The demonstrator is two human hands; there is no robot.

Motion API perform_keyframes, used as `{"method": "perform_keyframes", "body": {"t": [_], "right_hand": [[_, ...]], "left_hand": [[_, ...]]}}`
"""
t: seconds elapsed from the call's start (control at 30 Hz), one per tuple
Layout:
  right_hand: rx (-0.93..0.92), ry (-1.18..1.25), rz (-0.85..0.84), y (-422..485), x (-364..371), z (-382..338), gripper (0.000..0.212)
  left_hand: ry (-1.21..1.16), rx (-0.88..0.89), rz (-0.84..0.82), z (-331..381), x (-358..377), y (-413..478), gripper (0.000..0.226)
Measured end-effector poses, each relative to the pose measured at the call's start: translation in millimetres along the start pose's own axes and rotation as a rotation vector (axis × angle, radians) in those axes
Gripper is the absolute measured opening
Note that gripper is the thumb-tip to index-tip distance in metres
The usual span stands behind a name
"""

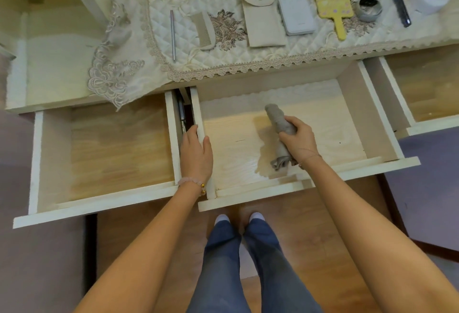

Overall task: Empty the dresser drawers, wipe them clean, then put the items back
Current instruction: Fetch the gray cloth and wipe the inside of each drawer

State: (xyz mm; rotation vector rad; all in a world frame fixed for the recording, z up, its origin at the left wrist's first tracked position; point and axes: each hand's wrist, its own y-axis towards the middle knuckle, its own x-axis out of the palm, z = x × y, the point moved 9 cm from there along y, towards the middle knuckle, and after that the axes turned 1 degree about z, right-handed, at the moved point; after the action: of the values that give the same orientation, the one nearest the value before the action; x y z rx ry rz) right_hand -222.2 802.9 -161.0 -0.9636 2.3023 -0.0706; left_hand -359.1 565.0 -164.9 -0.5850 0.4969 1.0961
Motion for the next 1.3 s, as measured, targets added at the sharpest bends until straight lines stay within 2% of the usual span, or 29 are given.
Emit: {"method": "perform_keyframes", "body": {"t": [0.07,0.17,0.37,0.57,0.97,1.3], "right_hand": [[-0.012,0.047,0.023,-4,-13,-7,0.039],[-0.017,0.094,0.056,-11,-32,-10,0.043],[-0.046,0.135,0.098,-23,-82,5,0.043],[-0.071,0.107,0.106,-16,-157,37,0.043],[-0.098,0.080,0.130,34,-332,108,0.044],[-0.073,0.037,0.117,98,-383,133,0.042]], "left_hand": [[0.061,0.110,0.042,16,-7,-10,0.042],[0.118,0.240,0.018,42,-4,-24,0.042],[0.195,0.345,-0.112,83,28,-48,0.044],[0.244,0.367,-0.129,134,83,-75,0.043],[0.222,0.386,-0.169,267,250,-126,0.043],[0.182,0.378,-0.199,315,323,-93,0.046]]}}
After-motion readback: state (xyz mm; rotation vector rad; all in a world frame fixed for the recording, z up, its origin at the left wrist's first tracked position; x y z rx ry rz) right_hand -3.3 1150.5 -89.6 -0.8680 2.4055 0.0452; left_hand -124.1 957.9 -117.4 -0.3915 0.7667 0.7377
